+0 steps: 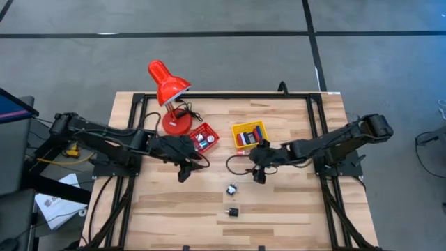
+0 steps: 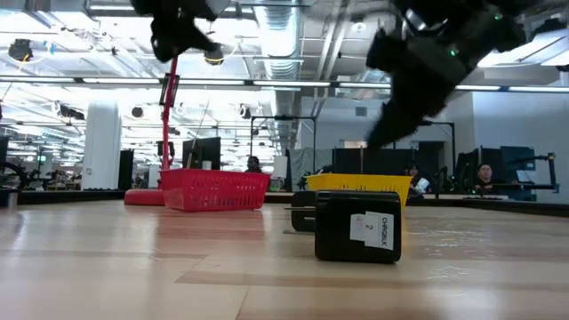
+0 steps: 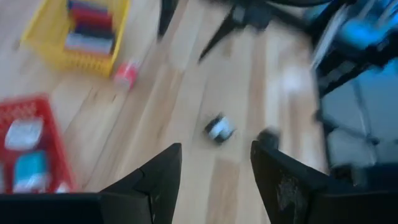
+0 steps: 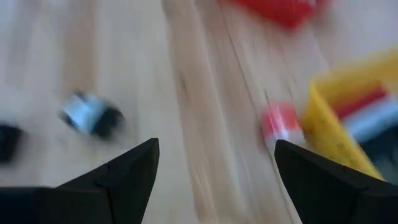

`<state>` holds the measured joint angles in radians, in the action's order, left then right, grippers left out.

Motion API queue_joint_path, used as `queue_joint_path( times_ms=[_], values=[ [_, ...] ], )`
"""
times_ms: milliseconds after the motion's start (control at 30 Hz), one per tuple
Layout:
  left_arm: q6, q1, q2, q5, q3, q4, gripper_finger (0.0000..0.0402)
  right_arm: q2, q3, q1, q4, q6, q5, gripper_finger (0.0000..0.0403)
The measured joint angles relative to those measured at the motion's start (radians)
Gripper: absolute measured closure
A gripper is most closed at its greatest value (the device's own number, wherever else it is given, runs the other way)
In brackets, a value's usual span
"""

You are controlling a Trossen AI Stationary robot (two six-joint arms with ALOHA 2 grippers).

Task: Pick & Place Office items
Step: Put the pink charger adapter into the red bin

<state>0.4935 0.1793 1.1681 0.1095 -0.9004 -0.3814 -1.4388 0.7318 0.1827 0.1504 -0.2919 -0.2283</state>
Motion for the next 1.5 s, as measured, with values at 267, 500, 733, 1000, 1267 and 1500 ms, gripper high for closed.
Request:
queue_joint_path(
  times_ms=[267, 500, 733, 1000, 1267, 1500],
  values=[
    [-0.068, 0.003, -0.037, 0.022, 0.0, 0.211, 0.0215, -0.025, -0.059, -0.003, -0.24, 0.155, -0.005, 0.009],
    [-0.07, 0.002, -0.036, 0.022, 0.0, 0.221, 0.0213, -0.098, -0.057, -0.033, -0.202, 0.156, -0.028, 0.009],
    [-0.071, 0.002, -0.031, 0.046, 0.0, 0.23, 0.0214, -0.167, -0.053, -0.113, -0.244, 0.143, -0.023, 0.009],
    [-0.071, 0.002, -0.027, 0.048, 0.0, 0.223, 0.0215, -0.237, -0.053, -0.181, -0.306, 0.145, 0.099, 0.009],
    [-0.071, 0.002, -0.028, 0.048, 0.0, 0.221, 0.0213, -0.276, -0.052, -0.179, -0.326, 0.165, 0.101, 0.0115],
    [-0.071, 0.002, -0.028, 0.048, 0.0, 0.218, 0.0213, -0.276, -0.052, -0.171, -0.342, 0.178, 0.094, 0.0154]
  ],
)
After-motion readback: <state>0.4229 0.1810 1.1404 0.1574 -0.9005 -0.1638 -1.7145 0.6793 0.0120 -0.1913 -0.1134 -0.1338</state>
